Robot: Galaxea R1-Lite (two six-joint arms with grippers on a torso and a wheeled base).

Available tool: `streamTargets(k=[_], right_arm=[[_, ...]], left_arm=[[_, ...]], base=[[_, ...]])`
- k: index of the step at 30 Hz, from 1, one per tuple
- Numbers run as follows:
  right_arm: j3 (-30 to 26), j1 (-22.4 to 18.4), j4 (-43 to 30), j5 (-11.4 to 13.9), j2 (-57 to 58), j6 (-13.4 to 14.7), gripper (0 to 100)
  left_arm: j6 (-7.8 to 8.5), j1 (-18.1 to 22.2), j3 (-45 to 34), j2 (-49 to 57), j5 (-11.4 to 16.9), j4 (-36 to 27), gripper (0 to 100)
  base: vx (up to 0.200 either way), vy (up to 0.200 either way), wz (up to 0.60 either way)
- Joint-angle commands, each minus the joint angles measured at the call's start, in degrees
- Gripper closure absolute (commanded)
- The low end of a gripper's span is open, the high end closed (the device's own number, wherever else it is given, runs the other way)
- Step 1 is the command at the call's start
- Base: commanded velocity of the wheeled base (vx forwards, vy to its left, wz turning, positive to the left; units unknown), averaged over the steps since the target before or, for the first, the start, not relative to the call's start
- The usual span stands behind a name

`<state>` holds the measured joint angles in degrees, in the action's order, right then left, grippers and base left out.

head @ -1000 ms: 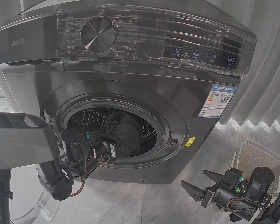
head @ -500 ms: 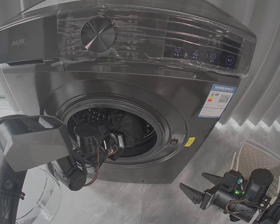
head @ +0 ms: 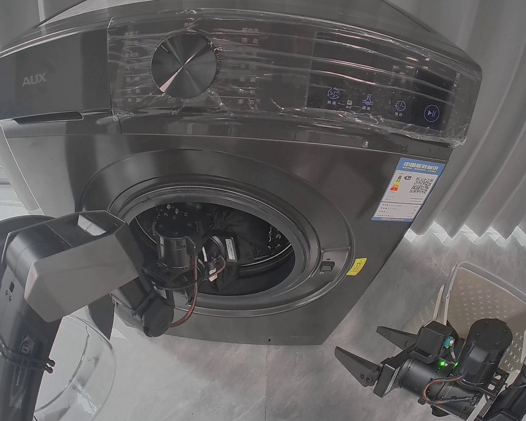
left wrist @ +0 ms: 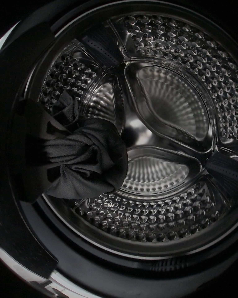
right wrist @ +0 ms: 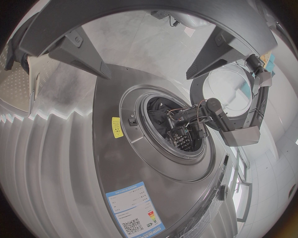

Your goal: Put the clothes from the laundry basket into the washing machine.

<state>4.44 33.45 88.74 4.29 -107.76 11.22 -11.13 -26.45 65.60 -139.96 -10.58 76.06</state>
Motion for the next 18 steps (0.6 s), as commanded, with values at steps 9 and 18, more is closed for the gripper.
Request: streamTargets(k=[9, 18], right_arm=[[0.0, 0.6, 0.0, 0.0, -0.1, 0.0, 0], [0.0, 0.6, 0.0, 0.0, 0.0, 0.0, 0]], left_arm=[[-2.67, 0.5, 20.9, -7.7, -2.8, -10.5, 100], [-2.49, 1.8, 34.8, -12.2, -4.6, -15.8, 100]], base=[[0.0, 0.0, 0.0], [0.0, 0.0, 0.0]])
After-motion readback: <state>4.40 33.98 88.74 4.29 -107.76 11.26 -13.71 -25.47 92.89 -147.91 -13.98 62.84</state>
